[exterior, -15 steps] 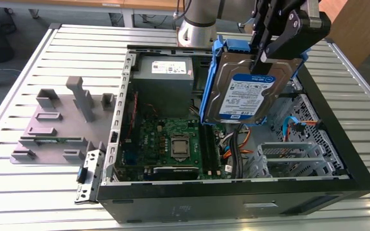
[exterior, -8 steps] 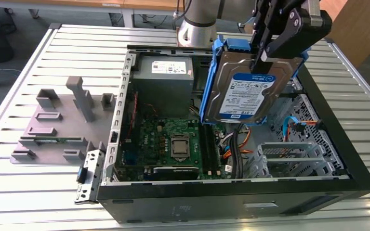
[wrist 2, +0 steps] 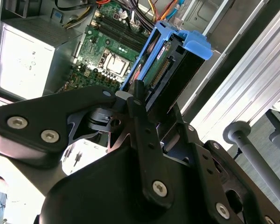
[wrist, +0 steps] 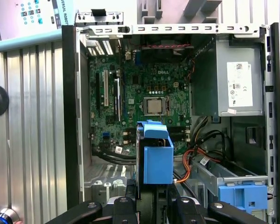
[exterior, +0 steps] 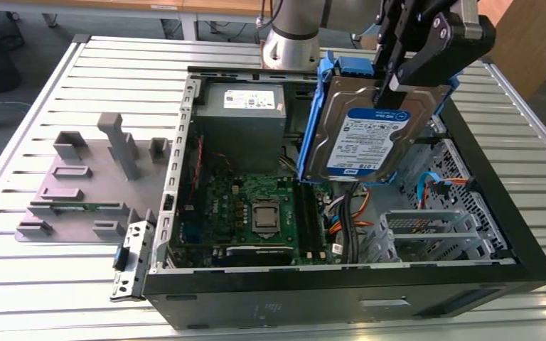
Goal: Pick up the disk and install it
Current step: 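Pick up the disk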
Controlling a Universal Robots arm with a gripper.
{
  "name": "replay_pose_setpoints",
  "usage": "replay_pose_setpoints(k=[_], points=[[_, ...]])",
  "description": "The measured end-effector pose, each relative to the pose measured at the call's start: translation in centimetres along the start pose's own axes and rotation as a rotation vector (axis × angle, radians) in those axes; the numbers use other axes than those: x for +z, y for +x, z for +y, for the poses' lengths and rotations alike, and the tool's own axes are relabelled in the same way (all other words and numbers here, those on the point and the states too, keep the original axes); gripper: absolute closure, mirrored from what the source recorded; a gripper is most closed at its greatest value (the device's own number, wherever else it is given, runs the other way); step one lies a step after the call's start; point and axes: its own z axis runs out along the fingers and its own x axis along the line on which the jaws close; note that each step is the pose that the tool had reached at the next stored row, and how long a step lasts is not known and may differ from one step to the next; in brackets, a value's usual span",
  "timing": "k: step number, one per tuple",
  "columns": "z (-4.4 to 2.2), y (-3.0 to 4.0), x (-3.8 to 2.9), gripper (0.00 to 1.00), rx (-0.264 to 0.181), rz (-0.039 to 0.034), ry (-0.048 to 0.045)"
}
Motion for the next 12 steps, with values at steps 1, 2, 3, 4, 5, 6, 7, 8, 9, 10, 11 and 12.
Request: replay_pose_setpoints(k=[1, 2, 3, 4, 5, 6, 7, 8, 9, 10, 11, 12], points=[[-0.27, -0.01, 0.00, 0.65, 0.000, 0.0000, 0.0000], [-0.35, -0.02, 0.00, 0.65, 0.000, 0.0000, 0.0000], [-0.44, -0.02, 0.00, 0.65, 0.000, 0.0000, 0.0000], [-0.51, -0.03, 0.00, 0.65, 0.000, 0.0000, 0.0000], [-0.58, -0.03, -0.01, 0.65, 0.000, 0.0000, 0.0000], [-0.64, -0.03, -0.01, 0.65, 0.000, 0.0001, 0.0000], [-0.70, -0.04, -0.01, 0.65, 0.000, 0.0001, -0.0001], [-0.76, -0.04, -0.01, 0.65, 0.000, 0.0001, 0.0000], [-0.81, -0.04, -0.01, 0.65, 0.000, 0.0000, 0.0000], [-0.87, -0.04, -0.01, 0.65, 0.000, 0.0000, 0.0000], [-0.92, -0.05, -0.01, 0.65, 0.000, 0.0000, 0.0000], [-0.99, -0.05, -0.01, 0.65, 0.000, 0.0001, 0.0000]])
